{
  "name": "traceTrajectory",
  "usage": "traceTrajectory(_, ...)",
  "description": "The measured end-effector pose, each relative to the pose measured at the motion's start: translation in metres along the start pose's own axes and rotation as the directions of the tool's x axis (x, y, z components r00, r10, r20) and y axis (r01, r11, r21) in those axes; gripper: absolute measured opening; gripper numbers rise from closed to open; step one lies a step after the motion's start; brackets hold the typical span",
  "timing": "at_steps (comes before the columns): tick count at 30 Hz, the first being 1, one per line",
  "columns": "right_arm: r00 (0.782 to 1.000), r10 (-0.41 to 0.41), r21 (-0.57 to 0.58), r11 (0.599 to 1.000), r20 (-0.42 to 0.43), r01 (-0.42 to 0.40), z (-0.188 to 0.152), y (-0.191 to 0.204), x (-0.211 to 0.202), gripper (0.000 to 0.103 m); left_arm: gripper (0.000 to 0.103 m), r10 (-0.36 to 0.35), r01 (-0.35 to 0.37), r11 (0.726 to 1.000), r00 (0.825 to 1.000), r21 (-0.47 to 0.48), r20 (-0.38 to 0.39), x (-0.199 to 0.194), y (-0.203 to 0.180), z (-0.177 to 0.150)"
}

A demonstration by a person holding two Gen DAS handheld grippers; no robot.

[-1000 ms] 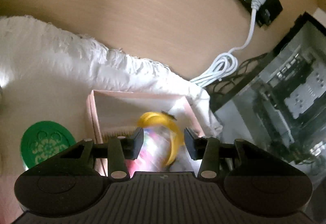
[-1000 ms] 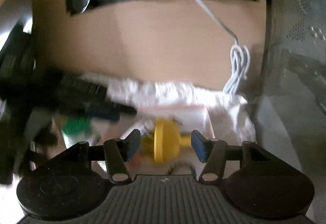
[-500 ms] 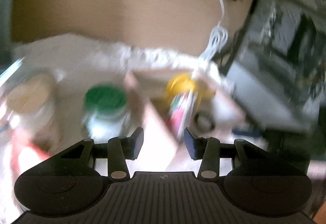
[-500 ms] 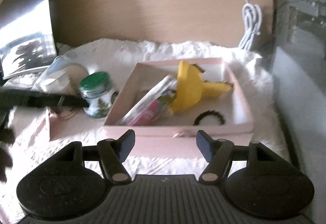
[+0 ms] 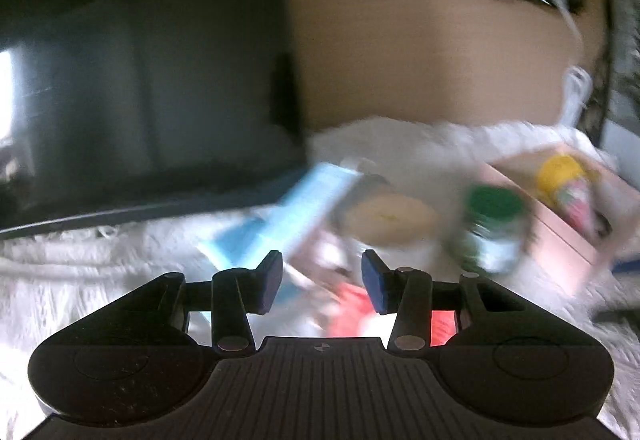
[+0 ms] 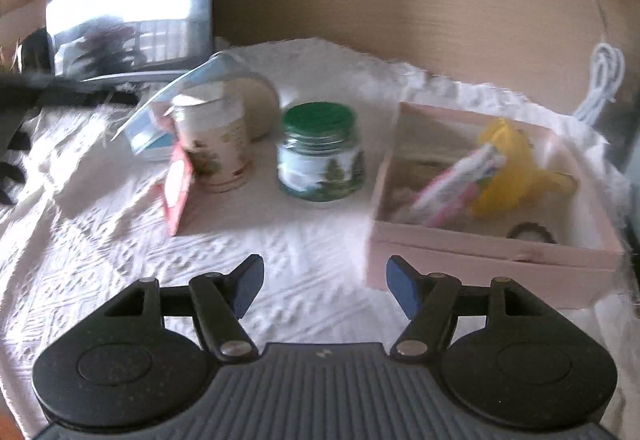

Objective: Organize soft objects

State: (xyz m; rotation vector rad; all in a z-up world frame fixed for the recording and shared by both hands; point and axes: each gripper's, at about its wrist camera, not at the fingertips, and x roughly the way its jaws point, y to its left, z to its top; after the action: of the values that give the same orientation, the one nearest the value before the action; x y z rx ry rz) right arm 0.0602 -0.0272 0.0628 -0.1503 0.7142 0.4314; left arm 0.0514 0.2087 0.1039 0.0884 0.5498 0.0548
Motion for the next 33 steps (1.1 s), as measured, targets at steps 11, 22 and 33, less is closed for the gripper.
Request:
traceTrajectory(11,0.998,0.007,-0.075,0.997,-0.058,-0.011,-0.001,0.036,0.005,0.069,0.048,-0.149,0.183,0.978,0.949,0.100,-0.278,0.097,0.051,0.011)
traceTrajectory(22,0.998,0.038,-0.047,0.998,-0.059,-0.040,0.000,0.041,0.016,0.069,0.016,-0.199,0.210,0.978,0.938,0.008,-0.283,0.065,0.015,-0.021)
traceTrajectory(33,0.996,0.074,-0.023,0.997,-0.053,-0.075,0.001,0.046,0.027,0.069,0.015,-0.434,0.352,0.890,0.850,-0.289,-0.299,0.000,-0.020,-0.070)
